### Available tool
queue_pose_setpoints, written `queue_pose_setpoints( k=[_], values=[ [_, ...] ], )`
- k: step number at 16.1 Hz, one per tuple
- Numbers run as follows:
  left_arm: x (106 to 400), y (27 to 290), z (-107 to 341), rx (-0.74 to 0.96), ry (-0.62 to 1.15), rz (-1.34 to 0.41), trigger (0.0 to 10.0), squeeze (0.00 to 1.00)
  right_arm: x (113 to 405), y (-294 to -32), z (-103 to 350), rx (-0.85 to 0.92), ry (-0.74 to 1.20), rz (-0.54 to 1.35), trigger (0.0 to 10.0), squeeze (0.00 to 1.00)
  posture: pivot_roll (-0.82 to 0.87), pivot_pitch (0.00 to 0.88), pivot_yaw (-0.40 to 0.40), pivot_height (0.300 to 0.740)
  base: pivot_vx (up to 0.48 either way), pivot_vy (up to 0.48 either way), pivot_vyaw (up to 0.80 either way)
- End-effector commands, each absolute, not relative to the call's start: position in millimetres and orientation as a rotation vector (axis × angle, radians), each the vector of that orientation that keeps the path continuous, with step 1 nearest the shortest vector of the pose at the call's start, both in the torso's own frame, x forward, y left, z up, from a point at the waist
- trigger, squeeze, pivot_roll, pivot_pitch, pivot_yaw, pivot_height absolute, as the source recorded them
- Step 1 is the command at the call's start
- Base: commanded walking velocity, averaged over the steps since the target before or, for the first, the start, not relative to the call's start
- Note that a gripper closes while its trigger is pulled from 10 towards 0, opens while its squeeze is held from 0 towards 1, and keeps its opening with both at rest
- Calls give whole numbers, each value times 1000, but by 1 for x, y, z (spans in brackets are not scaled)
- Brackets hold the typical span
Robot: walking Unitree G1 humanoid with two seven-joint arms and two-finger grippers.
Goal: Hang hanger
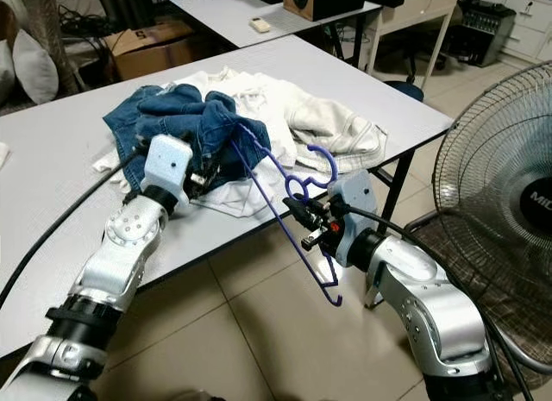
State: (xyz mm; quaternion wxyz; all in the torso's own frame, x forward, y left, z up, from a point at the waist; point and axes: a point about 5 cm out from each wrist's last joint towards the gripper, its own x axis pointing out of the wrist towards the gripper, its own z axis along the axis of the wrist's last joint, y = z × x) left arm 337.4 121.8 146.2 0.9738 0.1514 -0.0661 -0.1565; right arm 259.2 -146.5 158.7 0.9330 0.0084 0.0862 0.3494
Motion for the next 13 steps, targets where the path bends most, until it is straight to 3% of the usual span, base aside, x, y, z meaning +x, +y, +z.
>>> queue_pose_setpoints(
  k=[1, 2, 13],
  values=[
    [339, 126, 146, 332, -139, -300, 4235, 0, 258, -147, 164, 28, 148, 715, 10000, 0, -230, 0, 98, 740, 0, 0, 0],
    [340, 128, 146, 319, -147, -289, 0, 0, 258, -147, 165, 30, 145, 714, 10000, 0, -232, 0, 97, 740, 0, 0, 0],
    [350, 133, 145, 188, -232, -270, 0, 0, 260, -146, 168, 36, 134, 726, 10000, 0, -235, 0, 89, 740, 0, 0, 0]
  ],
)
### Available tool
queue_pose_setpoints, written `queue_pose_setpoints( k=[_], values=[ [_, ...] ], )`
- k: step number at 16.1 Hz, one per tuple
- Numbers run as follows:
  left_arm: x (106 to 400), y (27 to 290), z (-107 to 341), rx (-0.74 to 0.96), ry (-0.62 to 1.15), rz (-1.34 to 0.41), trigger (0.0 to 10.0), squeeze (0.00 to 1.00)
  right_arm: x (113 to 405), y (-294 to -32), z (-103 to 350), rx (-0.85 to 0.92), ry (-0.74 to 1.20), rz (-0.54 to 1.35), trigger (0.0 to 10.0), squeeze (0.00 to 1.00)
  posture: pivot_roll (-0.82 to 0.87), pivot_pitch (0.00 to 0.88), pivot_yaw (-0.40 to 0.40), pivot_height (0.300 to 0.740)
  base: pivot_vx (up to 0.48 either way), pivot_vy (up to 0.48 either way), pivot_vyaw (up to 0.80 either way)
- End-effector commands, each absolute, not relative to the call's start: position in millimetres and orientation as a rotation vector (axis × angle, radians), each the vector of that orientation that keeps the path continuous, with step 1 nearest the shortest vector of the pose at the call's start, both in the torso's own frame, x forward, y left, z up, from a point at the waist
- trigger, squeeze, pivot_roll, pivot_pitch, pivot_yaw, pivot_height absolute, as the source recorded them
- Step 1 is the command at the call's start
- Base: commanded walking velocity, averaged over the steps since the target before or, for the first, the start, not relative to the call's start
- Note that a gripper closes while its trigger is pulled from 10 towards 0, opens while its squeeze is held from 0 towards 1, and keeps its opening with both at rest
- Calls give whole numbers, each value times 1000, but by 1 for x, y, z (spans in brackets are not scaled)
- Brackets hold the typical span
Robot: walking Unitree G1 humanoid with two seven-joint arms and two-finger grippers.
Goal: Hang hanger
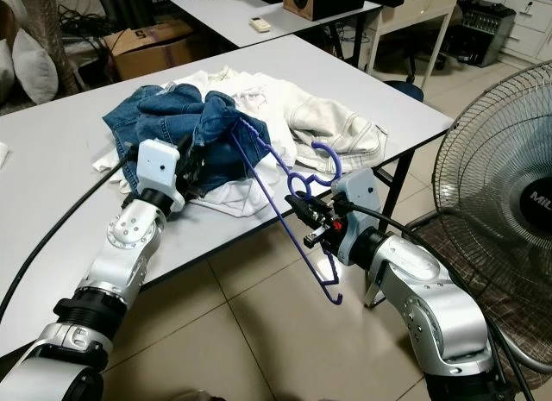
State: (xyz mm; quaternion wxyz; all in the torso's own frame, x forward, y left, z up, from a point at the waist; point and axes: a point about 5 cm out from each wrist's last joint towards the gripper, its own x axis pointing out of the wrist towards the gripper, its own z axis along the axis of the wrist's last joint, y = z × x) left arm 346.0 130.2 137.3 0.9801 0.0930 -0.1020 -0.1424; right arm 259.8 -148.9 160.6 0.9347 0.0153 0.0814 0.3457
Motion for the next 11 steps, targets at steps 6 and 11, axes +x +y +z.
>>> queue_pose_setpoints(
  k=[6, 11],
  values=[
    [351, 147, 151, 184, -270, -267, 0, 0, 262, -145, 168, 37, 130, 727, 10000, 0, -224, 0, 90, 740, 0, 0, 0],
    [363, 192, 200, 246, -382, -167, 0, 0, 281, -139, 172, -6, 103, 746, 10000, 0, -210, 0, 104, 740, 0, 0, 0]
  ],
)
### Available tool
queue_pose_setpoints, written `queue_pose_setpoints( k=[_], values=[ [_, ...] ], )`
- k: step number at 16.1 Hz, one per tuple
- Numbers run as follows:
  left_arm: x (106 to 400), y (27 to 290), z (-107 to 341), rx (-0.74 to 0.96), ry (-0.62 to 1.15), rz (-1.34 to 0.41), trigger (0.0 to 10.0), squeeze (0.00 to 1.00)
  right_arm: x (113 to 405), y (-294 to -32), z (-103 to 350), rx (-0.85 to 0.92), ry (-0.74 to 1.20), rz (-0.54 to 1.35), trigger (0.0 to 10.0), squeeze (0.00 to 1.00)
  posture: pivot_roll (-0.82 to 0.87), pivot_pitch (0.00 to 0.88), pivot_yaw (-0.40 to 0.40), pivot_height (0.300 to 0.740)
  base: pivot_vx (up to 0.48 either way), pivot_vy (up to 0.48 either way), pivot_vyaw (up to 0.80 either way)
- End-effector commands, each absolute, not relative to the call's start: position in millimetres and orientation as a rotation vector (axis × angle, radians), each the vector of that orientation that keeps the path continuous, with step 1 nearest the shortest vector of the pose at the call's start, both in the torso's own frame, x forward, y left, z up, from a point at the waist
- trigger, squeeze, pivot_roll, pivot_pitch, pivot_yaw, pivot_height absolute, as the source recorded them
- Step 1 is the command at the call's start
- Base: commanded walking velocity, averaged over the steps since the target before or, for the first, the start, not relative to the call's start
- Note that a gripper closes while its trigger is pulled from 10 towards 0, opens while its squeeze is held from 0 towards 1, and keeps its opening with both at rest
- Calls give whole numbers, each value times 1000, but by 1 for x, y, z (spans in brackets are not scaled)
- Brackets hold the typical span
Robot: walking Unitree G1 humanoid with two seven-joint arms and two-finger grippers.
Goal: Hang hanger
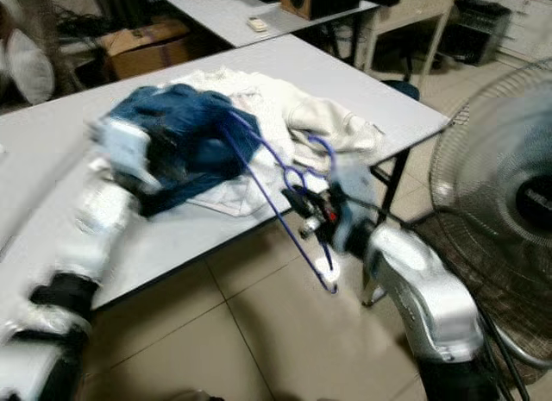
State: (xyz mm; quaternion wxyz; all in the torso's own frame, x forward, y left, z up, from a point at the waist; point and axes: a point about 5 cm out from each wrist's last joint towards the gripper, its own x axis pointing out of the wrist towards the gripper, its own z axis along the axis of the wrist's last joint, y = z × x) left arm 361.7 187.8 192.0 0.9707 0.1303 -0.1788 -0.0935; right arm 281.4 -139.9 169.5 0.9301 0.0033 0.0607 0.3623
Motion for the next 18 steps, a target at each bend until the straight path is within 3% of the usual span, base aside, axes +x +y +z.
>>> queue_pose_setpoints(
  k=[1, 4, 5, 7, 9, 11, 12, 15, 16, 18],
  values=[
    [366, 211, 227, 306, -431, -146, 0, 0, 294, -130, 180, -25, 70, 778, 10000, 0, -194, 0, 107, 740, 0, 0, 0],
    [362, 242, 290, 423, -498, -175, 0, 0, 318, -117, 206, -60, -30, 814, 10000, 0, -162, 0, 99, 740, 0, 0, 0],
    [350, 246, 313, 603, -422, -340, 0, 0, 332, -121, 228, -20, -110, 766, 10000, 0, -140, 0, 91, 740, 0, 0, 0],
    [335, 254, 335, 715, -350, -408, 0, 0, 339, -125, 240, 37, -150, 740, 10000, 0, -135, 0, 89, 740, 0, 0, 0],
    [318, 258, 352, 781, -263, -477, 0, 0, 338, -120, 221, 35, -104, 766, 10000, 0, -135, 0, 89, 740, 0, 0, 0],
    [303, 245, 367, 727, -252, -538, 0, 0, 330, -111, 200, 56, -52, 798, 10000, 0, -110, 0, 88, 740, 0, 0, 0],
    [300, 243, 375, 711, -276, -516, 0, 0, 329, -109, 195, 73, -41, 801, 10000, 0, -106, 0, 88, 740, 0, 0, 0],
    [301, 271, 405, 728, -263, -293, 0, 0, 329, -82, 188, 121, -26, 888, 10000, 0, -66, 0, 89, 740, 0, 0, 0],
    [306, 280, 404, 723, -237, -227, 0, 0, 334, -61, 198, 124, -56, 947, 10000, 0, -57, 0, 88, 740, 0, 0, 0],
    [304, 288, 438, 797, -391, -24, 0, 0, 341, -31, 237, 125, -204, 1025, 10000, 0, -37, 0, 91, 740, 0, 0, 0]
  ],
)
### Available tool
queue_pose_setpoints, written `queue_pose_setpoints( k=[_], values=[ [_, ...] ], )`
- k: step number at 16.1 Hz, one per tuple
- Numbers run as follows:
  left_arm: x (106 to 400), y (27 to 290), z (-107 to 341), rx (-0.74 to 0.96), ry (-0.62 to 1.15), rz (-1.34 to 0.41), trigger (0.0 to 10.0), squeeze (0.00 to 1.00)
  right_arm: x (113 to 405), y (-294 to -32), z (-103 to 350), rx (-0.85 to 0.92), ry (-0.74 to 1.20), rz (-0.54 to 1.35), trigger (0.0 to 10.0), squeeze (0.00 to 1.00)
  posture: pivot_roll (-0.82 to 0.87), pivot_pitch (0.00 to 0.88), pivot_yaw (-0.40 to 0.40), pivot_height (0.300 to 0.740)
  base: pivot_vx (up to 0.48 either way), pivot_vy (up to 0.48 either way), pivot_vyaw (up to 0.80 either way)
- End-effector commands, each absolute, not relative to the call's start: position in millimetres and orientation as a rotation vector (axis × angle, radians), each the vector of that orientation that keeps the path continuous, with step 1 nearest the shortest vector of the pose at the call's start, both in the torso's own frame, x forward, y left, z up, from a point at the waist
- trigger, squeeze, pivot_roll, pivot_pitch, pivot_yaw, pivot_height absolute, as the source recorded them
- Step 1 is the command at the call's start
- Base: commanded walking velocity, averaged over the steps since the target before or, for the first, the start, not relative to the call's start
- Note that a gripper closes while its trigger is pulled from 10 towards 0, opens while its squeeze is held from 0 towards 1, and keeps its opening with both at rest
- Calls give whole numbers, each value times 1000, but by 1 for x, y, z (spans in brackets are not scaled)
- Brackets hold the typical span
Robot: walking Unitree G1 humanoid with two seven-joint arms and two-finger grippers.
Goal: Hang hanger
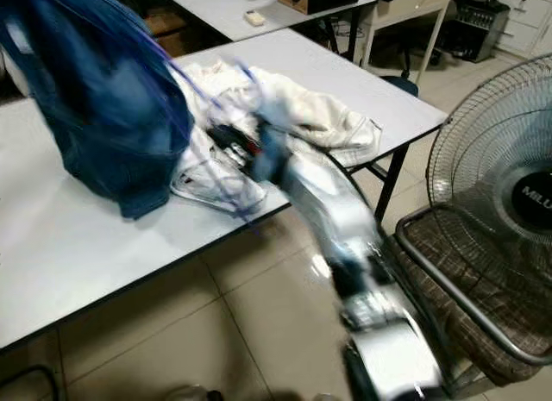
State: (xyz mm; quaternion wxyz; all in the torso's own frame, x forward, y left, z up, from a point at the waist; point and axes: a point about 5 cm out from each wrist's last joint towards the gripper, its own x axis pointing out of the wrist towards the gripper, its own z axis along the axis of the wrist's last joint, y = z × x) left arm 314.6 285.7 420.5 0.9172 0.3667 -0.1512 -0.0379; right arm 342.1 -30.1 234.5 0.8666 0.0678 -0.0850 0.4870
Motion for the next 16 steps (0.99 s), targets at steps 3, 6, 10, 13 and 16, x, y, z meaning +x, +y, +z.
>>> queue_pose_setpoints(
  k=[3, 6, 10, 13, 16],
  values=[
    [297, 251, 449, 748, -456, -195, 0, 0, 348, -42, 263, 324, -300, 976, 10000, 0, -20, 0, 92, 740, 0, 0, 0],
    [323, 202, 375, 608, -254, -459, 0, 0, 346, -63, 197, 178, -57, 888, 10000, 0, -53, 0, 115, 740, 0, 0, 0],
    [341, 157, 290, 510, -40, -591, 0, 0, 313, -102, 139, 80, 177, 836, 10000, 0, -118, 0, 158, 740, 0, 0, 0],
    [349, 150, 274, 547, -15, -535, 0, 0, 282, -124, 142, 81, 197, 880, 10000, 0, -164, 0, 169, 740, 0, 0, 0],
    [349, 142, 271, 531, -11, -553, 0, 0, 269, -122, 140, 81, 241, 950, 10000, 0, -167, 0, 164, 740, 0, 0, 0]
  ],
)
